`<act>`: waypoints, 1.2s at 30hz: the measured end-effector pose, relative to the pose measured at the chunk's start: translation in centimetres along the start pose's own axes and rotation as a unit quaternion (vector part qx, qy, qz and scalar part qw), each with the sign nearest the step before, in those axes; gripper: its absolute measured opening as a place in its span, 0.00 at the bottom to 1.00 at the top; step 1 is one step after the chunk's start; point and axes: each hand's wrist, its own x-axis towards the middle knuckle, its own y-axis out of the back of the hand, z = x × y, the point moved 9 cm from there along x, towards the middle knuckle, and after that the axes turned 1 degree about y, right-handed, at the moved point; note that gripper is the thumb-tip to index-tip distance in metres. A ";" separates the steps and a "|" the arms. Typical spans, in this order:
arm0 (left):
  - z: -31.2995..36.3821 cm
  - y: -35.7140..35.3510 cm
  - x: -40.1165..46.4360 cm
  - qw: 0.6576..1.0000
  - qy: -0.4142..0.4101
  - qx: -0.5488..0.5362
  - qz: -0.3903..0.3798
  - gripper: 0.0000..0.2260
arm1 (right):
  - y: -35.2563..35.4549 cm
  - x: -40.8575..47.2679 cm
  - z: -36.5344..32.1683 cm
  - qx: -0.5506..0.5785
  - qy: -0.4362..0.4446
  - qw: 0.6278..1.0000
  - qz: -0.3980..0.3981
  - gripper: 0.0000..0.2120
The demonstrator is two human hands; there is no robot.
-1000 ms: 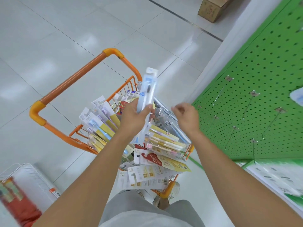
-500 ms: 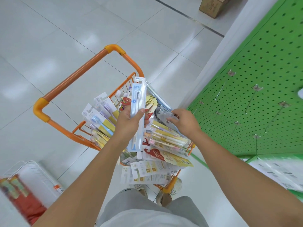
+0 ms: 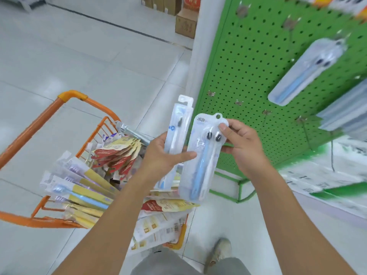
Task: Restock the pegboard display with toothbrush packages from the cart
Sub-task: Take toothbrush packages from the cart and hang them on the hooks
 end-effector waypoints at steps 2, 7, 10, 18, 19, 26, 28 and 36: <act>0.8 -3.5 -0.2 1.000 -0.005 0.018 -0.016 0.16 | 2.7 -0.6 -0.2 0.027 0.000 1.000 0.011 0.07; 1.6 -12.3 -0.4 1.000 -0.015 0.008 -0.005 0.16 | 11.4 -2.3 -0.3 0.108 0.024 0.993 0.047 0.09; 2.0 -18.5 -0.7 0.999 -0.028 0.045 -0.008 0.15 | 17.4 -3.9 0.0 0.106 0.017 0.993 0.053 0.06; 3.9 -32.2 -0.3 0.973 -0.110 0.203 -0.019 0.16 | 31.1 -6.4 -5.2 -0.186 0.145 0.963 0.128 0.19; 4.2 -33.2 -0.4 0.968 -0.121 0.220 -0.019 0.21 | 31.5 -6.5 -6.2 -0.229 0.180 0.949 0.125 0.17; 4.9 -35.1 1.0 0.950 -0.145 0.271 -0.051 0.27 | 33.0 -6.6 -8.5 -0.082 0.199 0.972 0.095 0.10; 4.7 -34.6 1.4 0.947 -0.144 0.279 -0.059 0.22 | 33.1 -7.7 -9.9 -0.026 0.242 0.963 0.119 0.09; 4.8 -28.3 3.9 0.985 -0.094 0.142 0.020 0.10 | 38.0 -8.4 -11.0 -0.017 0.283 0.927 0.246 0.08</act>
